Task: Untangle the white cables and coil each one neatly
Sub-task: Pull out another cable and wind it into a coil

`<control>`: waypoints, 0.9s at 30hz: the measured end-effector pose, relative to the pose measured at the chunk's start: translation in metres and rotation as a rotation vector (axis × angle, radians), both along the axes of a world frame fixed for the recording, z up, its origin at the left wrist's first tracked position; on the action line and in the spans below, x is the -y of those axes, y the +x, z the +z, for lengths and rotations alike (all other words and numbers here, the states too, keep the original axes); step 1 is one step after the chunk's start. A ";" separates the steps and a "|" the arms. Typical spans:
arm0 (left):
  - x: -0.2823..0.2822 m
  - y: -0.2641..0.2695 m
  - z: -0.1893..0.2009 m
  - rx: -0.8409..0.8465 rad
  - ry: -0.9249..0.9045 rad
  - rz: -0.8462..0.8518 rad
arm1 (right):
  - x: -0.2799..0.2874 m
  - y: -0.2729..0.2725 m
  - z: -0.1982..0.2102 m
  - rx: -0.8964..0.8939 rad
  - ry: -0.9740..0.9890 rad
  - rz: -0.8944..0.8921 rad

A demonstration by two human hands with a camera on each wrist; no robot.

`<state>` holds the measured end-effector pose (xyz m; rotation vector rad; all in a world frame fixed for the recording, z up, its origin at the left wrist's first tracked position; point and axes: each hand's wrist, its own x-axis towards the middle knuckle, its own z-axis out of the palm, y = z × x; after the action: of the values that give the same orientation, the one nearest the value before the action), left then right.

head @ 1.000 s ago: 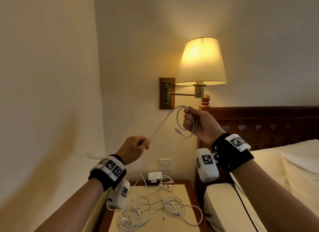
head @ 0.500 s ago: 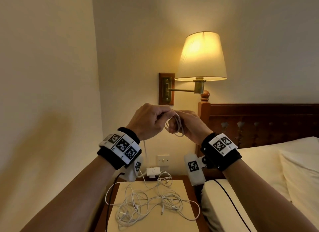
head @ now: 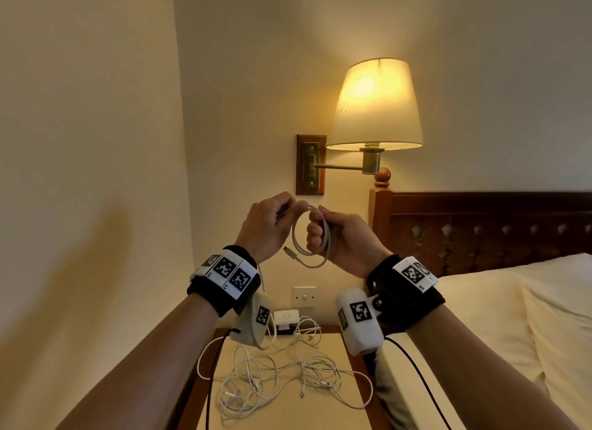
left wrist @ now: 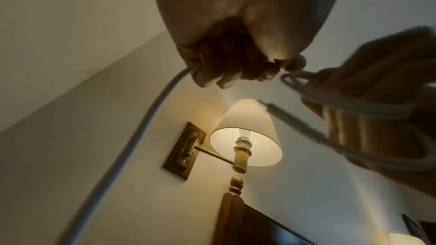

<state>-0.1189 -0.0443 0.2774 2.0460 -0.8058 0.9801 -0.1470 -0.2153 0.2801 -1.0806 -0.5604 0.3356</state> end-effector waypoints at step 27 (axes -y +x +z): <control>0.018 -0.055 -0.006 -0.315 0.375 -0.419 | 0.019 0.011 0.003 0.244 -0.143 -0.280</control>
<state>-0.1739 -0.0623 0.2709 2.1359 -1.2462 0.2790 -0.1356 -0.2338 0.2832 -1.3313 -0.5986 -0.0023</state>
